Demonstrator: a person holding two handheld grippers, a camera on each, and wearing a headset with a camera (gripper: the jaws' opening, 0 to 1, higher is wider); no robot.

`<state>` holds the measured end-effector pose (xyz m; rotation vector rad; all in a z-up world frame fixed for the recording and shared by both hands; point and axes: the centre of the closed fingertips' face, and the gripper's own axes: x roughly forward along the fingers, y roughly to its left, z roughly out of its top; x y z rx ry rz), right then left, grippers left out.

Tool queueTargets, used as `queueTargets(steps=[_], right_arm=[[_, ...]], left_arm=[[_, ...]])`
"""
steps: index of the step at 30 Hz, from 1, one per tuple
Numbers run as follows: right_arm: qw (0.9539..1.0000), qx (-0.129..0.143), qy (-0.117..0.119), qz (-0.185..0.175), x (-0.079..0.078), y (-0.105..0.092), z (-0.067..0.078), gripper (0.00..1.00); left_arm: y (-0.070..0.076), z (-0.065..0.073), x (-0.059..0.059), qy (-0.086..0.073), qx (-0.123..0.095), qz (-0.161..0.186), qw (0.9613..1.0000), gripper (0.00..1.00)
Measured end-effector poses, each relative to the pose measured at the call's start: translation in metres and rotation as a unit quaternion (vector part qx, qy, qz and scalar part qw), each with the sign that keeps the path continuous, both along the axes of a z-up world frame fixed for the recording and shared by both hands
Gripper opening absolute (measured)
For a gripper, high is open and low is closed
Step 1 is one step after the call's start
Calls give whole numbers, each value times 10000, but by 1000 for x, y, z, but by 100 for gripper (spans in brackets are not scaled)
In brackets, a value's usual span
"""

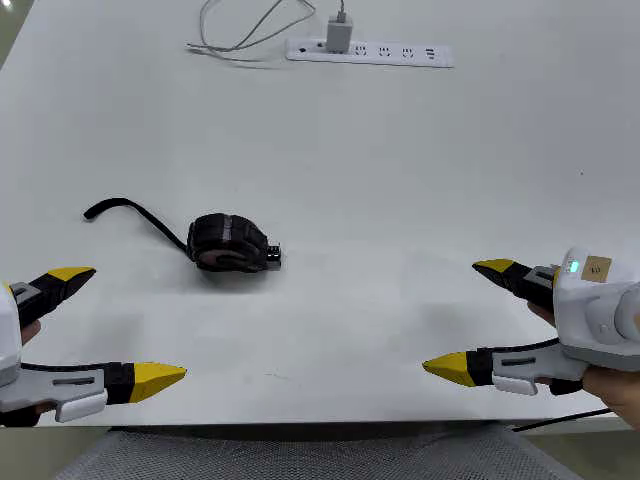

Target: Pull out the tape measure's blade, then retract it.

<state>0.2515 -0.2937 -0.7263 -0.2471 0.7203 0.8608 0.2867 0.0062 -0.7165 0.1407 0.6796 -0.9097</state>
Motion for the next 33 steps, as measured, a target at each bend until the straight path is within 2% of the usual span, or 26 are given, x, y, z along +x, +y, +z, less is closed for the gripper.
queueTargets(steps=[6, 26, 33], right_arm=[[10000, 10, -59, -9, 1, 2, 2, 85], [10000, 33, -45, 6, 1, 5, 4, 84], [10000, 33, -38, 67, 4, 8, 3, 84]], left_arm=[[1, 0, 0, 5, 0, 21, 10000, 99], [1, -1, 0, 6, 15, 16, 10000, 98], [-1, -2, 5, -15, 44, -65, 10000, 98]])
